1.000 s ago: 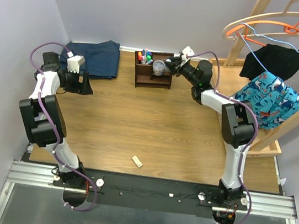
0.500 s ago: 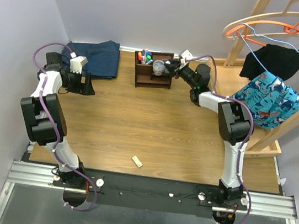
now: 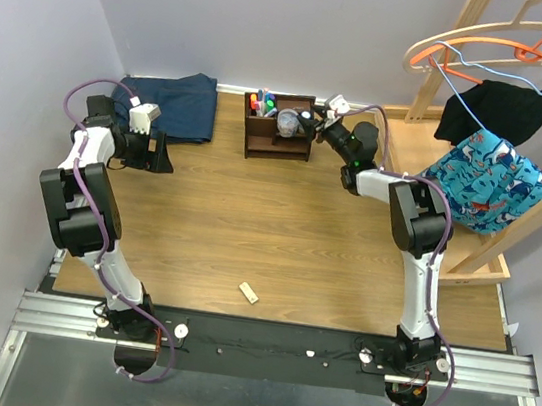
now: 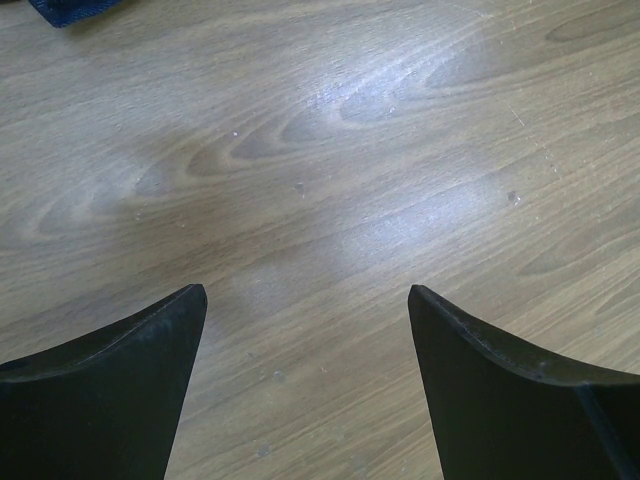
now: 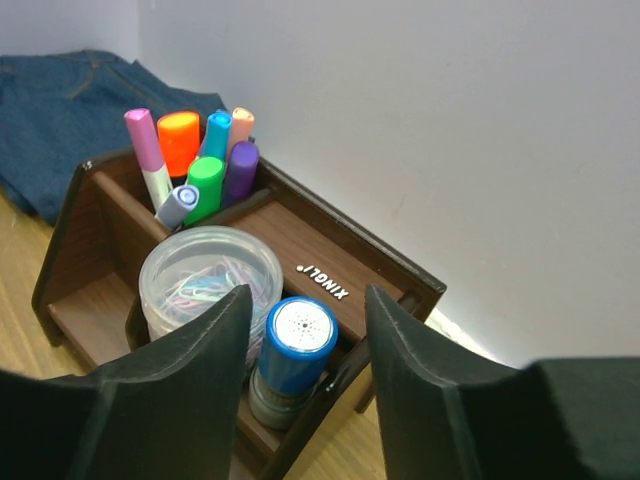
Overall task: Sort the stationery into containers
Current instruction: Place the stationery in the storage box, then pick up the stationery from the center of the board, then place the stationery in the storage box.
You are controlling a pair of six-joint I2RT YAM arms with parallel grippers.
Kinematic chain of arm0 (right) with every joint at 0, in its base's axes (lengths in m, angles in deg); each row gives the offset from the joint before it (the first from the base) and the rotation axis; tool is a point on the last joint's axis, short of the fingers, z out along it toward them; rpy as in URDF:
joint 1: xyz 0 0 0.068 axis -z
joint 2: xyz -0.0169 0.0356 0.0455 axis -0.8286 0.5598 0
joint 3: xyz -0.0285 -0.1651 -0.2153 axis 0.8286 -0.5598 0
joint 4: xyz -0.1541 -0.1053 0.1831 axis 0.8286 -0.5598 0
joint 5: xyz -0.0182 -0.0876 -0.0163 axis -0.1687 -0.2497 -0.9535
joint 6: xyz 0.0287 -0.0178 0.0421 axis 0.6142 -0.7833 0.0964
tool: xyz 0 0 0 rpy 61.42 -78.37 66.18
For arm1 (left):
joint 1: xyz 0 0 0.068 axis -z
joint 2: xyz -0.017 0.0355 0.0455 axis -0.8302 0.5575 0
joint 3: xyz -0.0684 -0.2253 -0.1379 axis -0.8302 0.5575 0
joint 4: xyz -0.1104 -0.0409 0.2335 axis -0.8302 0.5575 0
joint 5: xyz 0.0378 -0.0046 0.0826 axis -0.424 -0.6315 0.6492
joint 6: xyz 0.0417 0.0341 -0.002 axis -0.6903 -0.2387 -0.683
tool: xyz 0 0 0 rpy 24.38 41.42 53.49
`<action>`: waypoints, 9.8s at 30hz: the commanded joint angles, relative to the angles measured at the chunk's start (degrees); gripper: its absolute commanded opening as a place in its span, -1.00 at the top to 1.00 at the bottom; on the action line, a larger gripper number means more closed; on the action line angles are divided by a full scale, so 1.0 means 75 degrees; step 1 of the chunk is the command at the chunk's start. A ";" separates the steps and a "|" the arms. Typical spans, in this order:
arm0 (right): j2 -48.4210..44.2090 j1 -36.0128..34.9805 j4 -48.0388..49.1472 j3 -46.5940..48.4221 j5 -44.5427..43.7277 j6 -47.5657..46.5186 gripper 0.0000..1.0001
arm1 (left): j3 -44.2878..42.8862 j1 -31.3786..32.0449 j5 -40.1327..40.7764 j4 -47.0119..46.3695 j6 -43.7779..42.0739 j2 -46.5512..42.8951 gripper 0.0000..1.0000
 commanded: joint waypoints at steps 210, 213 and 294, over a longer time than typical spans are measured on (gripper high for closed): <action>-0.0578 -0.1628 -1.0071 0.2552 -0.5213 0.3693 0.86 | -0.1671 -0.0508 -0.0028 -0.1350 0.2474 -0.0463 -0.97; -0.0426 -0.1604 -1.0024 0.2693 -0.5142 0.3705 0.86 | -0.1648 -0.0449 -0.0005 -0.1315 0.2509 -0.0463 -0.97; -0.3318 -0.1534 -0.9989 -0.0711 -0.5259 0.4257 -0.30 | -0.0887 0.0253 -0.0192 -0.1514 0.2885 -0.1247 -0.97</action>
